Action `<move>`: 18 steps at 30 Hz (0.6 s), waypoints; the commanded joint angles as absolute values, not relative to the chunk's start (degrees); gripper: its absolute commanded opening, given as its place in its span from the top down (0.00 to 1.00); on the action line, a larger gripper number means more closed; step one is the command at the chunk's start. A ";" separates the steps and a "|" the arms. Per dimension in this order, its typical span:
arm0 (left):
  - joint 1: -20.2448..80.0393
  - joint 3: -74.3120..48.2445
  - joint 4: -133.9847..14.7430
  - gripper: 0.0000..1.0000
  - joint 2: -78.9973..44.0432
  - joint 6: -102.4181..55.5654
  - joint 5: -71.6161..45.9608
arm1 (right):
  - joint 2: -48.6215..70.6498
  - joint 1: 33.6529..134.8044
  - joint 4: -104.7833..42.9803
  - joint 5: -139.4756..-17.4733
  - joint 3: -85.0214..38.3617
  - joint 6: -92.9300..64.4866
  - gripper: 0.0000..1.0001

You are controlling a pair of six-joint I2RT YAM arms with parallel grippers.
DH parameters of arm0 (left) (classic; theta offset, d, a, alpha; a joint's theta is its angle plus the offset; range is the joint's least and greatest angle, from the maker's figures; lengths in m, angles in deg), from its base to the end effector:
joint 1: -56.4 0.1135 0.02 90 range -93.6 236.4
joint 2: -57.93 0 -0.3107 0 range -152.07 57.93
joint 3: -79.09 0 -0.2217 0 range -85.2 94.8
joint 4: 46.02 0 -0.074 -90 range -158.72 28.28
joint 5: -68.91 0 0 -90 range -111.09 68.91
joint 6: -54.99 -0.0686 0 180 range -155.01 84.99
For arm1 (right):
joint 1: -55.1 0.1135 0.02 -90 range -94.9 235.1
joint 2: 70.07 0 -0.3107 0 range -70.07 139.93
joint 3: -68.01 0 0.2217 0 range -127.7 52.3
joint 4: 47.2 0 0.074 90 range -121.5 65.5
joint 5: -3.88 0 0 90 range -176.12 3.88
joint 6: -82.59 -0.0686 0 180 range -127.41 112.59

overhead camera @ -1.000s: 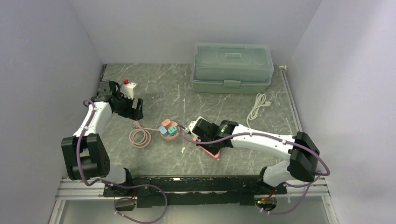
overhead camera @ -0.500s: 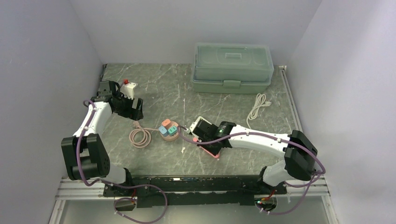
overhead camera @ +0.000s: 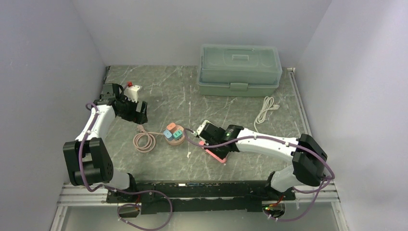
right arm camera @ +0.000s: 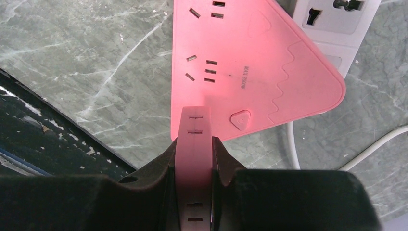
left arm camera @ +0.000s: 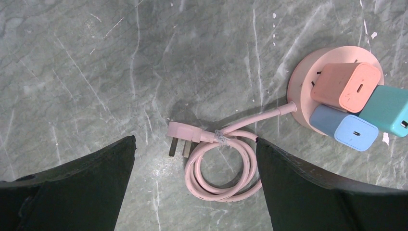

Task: Insert the plug
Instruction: Insert the plug into the socket.

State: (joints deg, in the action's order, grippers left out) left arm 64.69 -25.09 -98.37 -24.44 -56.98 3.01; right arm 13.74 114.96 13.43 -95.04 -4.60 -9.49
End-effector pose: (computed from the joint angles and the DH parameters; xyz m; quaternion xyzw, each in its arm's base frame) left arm 0.2708 0.0111 0.2792 0.1678 0.9288 -0.1257 0.3056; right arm 0.1338 0.2093 0.2446 -0.4649 0.8679 0.0152 0.1745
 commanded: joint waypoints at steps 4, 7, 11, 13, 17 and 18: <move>64.92 -25.35 -97.23 0.00 -23.37 -58.17 3.19 | 14.41 114.34 12.35 -96.44 -4.74 -9.54 1.00; 64.92 -25.32 -97.15 0.00 -23.46 -58.27 3.00 | 14.44 114.34 12.45 -96.38 -4.67 -9.67 1.00; 64.97 -25.28 -97.06 0.00 -23.59 -58.21 3.08 | 14.37 114.25 12.36 -96.40 -4.39 -9.86 1.00; 64.94 -25.34 -96.97 0.00 -23.60 -58.28 3.08 | 14.41 114.25 12.59 -96.31 -4.55 -9.87 1.00; 64.92 -25.40 -96.88 0.00 -23.55 -58.36 2.91 | 14.52 114.25 13.01 -95.83 -4.65 -10.13 1.00; 64.90 -25.43 -96.84 0.00 -23.50 -58.34 2.84 | 14.46 114.21 13.10 -95.75 -4.57 -10.20 1.00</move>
